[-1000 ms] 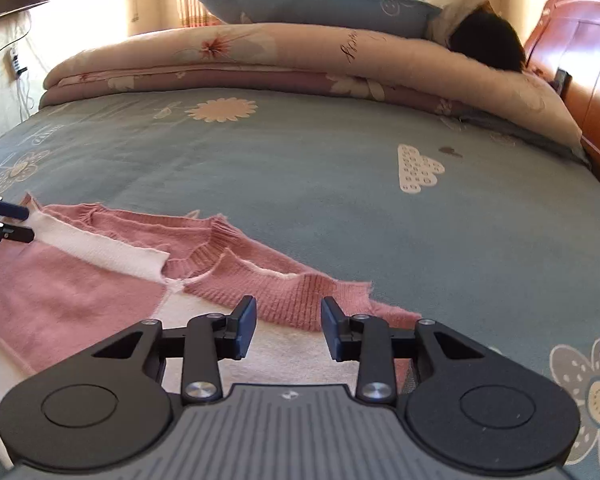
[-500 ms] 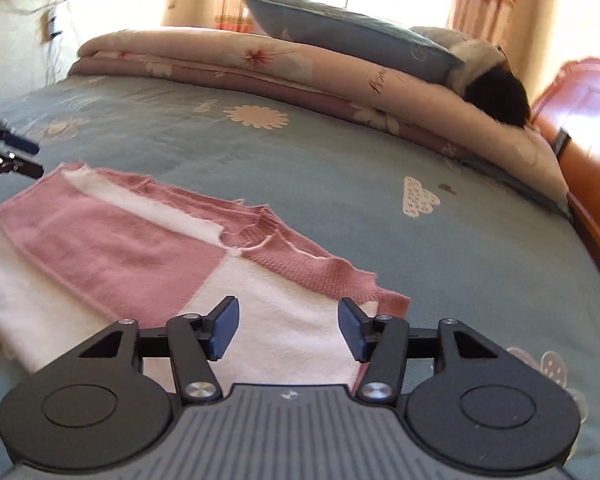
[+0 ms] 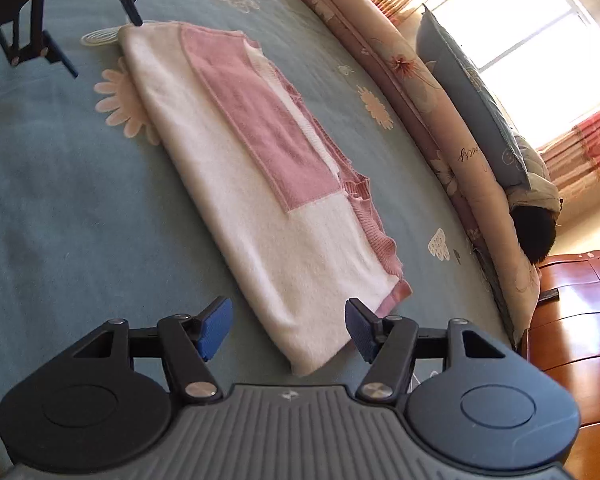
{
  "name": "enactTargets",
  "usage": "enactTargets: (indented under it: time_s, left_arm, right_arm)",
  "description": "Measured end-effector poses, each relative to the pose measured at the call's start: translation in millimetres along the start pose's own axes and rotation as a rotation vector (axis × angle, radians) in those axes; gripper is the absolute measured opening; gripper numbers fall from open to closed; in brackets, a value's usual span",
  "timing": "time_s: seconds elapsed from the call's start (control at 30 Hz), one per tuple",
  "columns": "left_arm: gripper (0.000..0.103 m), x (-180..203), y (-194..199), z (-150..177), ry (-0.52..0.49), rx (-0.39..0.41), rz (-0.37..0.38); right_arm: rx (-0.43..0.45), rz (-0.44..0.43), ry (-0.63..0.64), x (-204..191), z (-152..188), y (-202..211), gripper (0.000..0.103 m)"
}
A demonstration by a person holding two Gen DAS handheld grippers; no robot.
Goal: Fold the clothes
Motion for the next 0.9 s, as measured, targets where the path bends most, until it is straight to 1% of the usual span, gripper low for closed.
enactTargets:
  time_s: [0.07, 0.1, 0.13, 0.23, 0.33, 0.43, 0.57, 0.63, 0.73, 0.83, 0.9]
  left_arm:
    - [0.071, -1, 9, 3, -0.02, 0.002, -0.006]
    - [0.075, -4, 9, 4, -0.02, 0.004, -0.026]
    - [0.076, -6, 8, 4, -0.018, 0.004, -0.045]
    - [0.076, -9, -11, 6, 0.012, -0.012, -0.091]
    - [0.076, -11, -34, 10, 0.001, -0.014, -0.161]
    - [0.076, -14, -52, 12, -0.002, -0.001, -0.217]
    - [0.078, -18, -61, 12, -0.032, 0.052, -0.286]
    - [0.078, -20, -65, 12, -0.045, 0.073, -0.313]
    - [0.079, -24, -70, 11, -0.065, 0.094, -0.346]
    - [0.079, -27, -75, 7, -0.085, 0.111, -0.379]
    - [0.079, -28, -75, 6, -0.102, 0.111, -0.39]
  right_arm:
    - [-0.013, -0.001, 0.039, -8, 4, 8, 0.071]
    - [-0.019, -0.001, 0.058, -12, 6, 12, 0.074]
    - [-0.025, -0.001, 0.078, -16, 8, 16, 0.076]
    - [-0.045, 0.003, 0.134, -29, 14, 25, 0.077]
    - [-0.079, 0.057, 0.161, -40, 17, -6, 0.077]
    - [-0.082, 0.098, 0.173, -45, 16, -29, 0.077]
    - [-0.091, 0.138, 0.191, -46, 18, -56, 0.077]
    - [-0.079, 0.153, 0.201, -45, 19, -64, 0.077]
    - [-0.056, 0.182, 0.188, -37, 20, -68, 0.083]
    - [-0.057, 0.252, 0.212, -29, 22, -76, 0.083]
    - [-0.064, 0.271, 0.224, -26, 23, -80, 0.083]
Point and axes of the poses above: each gripper's, at about its wrist camera, not at the fingertips, and y roughly against the way its jaws point, x to its right, z to its underside, the point moved 8 cm from there along -y, roughly the way its jaws point, and after that the axes turned 11 degrees about y, right-handed, at the moved point
